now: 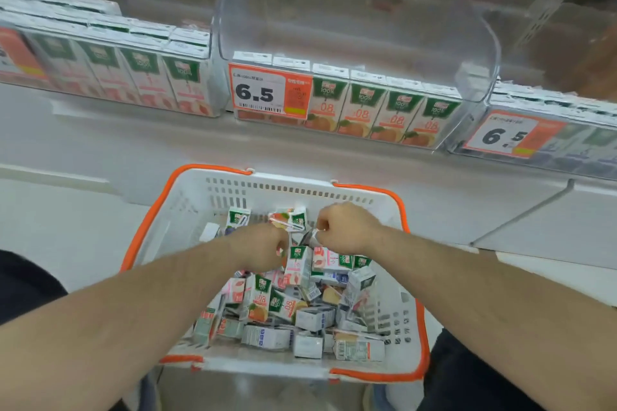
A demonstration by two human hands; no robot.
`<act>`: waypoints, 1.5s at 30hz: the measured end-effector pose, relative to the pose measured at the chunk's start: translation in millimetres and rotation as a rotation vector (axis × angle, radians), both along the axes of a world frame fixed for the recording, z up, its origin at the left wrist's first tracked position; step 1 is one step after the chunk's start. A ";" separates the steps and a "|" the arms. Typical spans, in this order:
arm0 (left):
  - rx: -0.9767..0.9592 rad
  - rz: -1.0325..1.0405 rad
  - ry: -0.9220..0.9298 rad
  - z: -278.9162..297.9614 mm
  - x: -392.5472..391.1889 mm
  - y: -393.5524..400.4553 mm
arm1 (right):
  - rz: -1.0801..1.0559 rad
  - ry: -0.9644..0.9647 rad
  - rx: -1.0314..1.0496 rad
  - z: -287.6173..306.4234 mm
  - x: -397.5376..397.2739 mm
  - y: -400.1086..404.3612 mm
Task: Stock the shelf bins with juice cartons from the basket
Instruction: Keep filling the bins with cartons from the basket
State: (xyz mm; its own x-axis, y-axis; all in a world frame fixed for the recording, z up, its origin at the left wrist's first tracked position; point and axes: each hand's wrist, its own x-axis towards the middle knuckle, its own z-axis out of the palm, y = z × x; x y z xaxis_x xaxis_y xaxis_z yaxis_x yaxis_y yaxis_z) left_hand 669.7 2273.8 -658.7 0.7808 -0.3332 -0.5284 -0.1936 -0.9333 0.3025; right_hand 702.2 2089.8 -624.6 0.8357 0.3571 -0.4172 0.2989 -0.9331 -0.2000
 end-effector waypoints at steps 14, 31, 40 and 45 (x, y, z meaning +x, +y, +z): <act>-0.007 0.193 0.140 -115.8 -44.3 21.4 | -0.626 0.128 -0.313 -131.1 -22.8 -3.5; 0.303 0.135 -0.128 -143.5 -62.3 -16.1 | -0.440 0.083 -0.208 -116.2 -37.9 -6.1; 0.134 0.584 0.083 -128.9 -40.6 8.4 | -0.242 0.171 -0.018 -45.7 -25.5 -1.9; -0.173 0.773 0.159 -94.2 -26.0 24.6 | -0.104 0.105 -0.045 14.8 -13.4 3.0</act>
State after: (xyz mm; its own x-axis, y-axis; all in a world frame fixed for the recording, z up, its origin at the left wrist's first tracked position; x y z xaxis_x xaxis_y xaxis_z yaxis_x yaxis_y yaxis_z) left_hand 643.7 2298.4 -752.9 0.7437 0.1830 -0.6430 0.5447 -0.7234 0.4242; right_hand 688.8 2092.8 -609.9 0.8182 0.2499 -0.5178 0.1801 -0.9667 -0.1820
